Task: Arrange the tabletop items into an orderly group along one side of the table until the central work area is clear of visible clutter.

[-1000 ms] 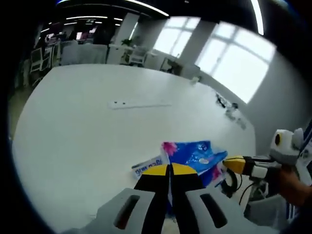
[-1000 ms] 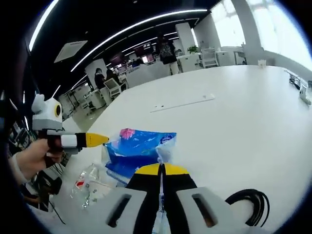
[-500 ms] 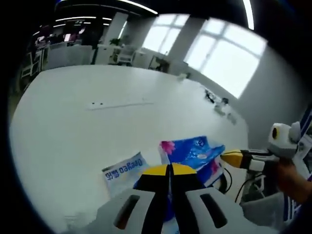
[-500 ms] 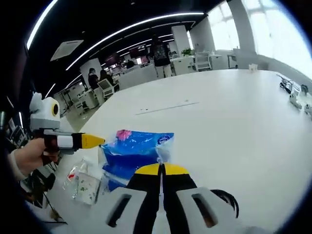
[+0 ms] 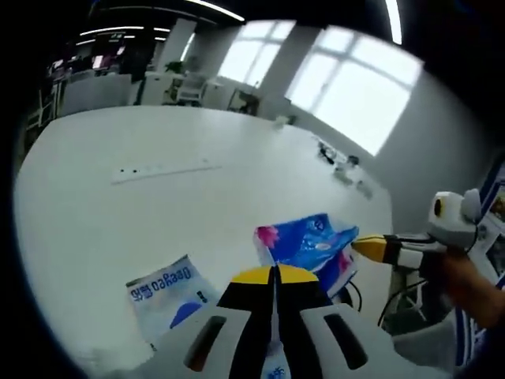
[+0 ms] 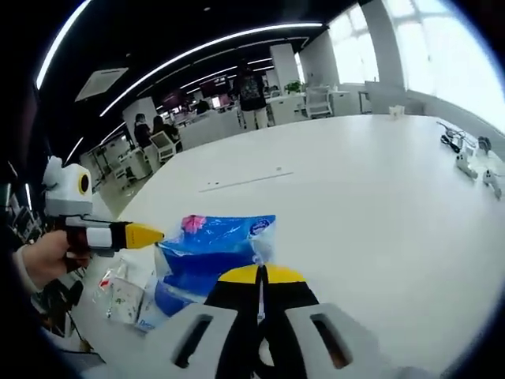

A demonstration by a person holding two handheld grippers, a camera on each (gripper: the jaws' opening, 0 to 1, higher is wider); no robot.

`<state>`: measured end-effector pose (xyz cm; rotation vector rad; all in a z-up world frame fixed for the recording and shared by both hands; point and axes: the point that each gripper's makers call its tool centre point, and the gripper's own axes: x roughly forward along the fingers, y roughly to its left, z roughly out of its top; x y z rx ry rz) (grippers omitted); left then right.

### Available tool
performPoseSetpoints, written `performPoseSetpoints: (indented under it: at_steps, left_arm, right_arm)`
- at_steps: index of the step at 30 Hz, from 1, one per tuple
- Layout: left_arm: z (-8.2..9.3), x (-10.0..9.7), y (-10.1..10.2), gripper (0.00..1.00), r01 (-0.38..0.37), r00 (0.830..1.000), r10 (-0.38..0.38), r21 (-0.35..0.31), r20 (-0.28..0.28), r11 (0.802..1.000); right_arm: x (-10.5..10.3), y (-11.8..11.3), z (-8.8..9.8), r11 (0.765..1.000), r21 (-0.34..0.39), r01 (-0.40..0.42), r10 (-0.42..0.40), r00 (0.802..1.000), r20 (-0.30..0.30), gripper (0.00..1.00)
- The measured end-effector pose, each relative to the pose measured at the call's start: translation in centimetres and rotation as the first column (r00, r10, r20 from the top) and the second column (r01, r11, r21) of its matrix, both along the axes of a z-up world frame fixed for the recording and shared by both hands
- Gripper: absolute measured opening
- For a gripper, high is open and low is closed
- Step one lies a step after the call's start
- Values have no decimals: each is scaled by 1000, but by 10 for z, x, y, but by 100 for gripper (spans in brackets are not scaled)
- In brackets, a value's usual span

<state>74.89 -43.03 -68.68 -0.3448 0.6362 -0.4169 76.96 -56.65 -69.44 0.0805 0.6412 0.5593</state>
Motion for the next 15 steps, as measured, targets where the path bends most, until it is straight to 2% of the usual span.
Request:
performPoseSetpoints:
  at_steps: [7,15]
  left_arm:
    - [-1,9,-18,0,2,1000,-2,-16,3,1000]
    - [-9,18,-32,0,4,1000,-4,-6,8,1000]
  right_arm:
    - [12,-16,-4,1000,-2,-5,5,1000,-15,0]
    - [28,-30,-8,999,-39,-35,35,999,-11,0]
